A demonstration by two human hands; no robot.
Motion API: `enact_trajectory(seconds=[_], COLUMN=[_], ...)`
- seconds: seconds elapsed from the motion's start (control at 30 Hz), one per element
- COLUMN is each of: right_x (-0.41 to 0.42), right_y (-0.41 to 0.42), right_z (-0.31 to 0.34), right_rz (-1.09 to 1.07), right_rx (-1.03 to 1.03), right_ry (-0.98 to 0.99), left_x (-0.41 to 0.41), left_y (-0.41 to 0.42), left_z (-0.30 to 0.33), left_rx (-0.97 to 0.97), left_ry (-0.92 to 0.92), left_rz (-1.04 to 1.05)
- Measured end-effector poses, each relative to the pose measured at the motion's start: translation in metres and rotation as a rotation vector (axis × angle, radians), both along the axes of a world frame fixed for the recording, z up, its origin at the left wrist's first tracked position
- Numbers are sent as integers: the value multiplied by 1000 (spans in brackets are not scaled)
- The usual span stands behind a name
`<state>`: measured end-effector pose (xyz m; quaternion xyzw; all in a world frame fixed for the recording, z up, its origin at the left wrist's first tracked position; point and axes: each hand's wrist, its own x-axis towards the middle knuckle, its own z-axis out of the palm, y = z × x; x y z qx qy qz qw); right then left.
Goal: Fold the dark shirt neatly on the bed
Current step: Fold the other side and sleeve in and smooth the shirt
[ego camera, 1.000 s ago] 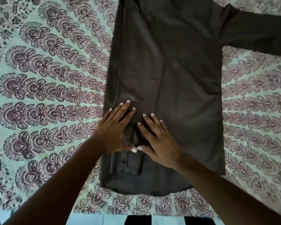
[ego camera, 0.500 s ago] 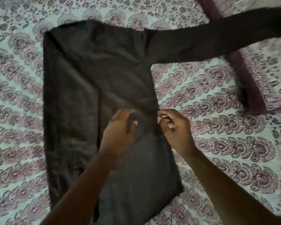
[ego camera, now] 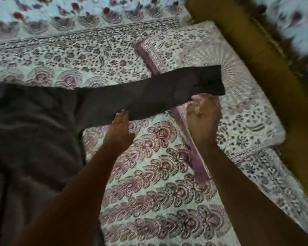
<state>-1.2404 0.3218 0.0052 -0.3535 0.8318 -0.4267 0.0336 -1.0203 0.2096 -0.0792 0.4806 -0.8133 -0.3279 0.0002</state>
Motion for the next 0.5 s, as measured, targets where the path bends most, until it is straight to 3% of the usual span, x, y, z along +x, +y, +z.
enact_trajectory(seconds=[0.1, 0.2, 0.33, 0.43, 0.5], right_x=[-37, -53, -48, 2, 43], right_y=[-22, -47, -63, -57, -48], right_z=[1, 6, 4, 2, -3], right_rz=[-278, -472, -384, -96, 183], right_rx=[106, 275, -21, -161, -149], right_ry=[48, -102, -143, -86, 4], left_x=[-15, -16, -16, -15, -12], left_y=[-1, 2, -2, -1, 1], left_z=[-12, -12, 4, 32, 62], left_rx=[-21, -20, 28, 247, 600], left_ry=[-45, -62, 4, 382, 729], left_rz=[82, 86, 80, 339, 568])
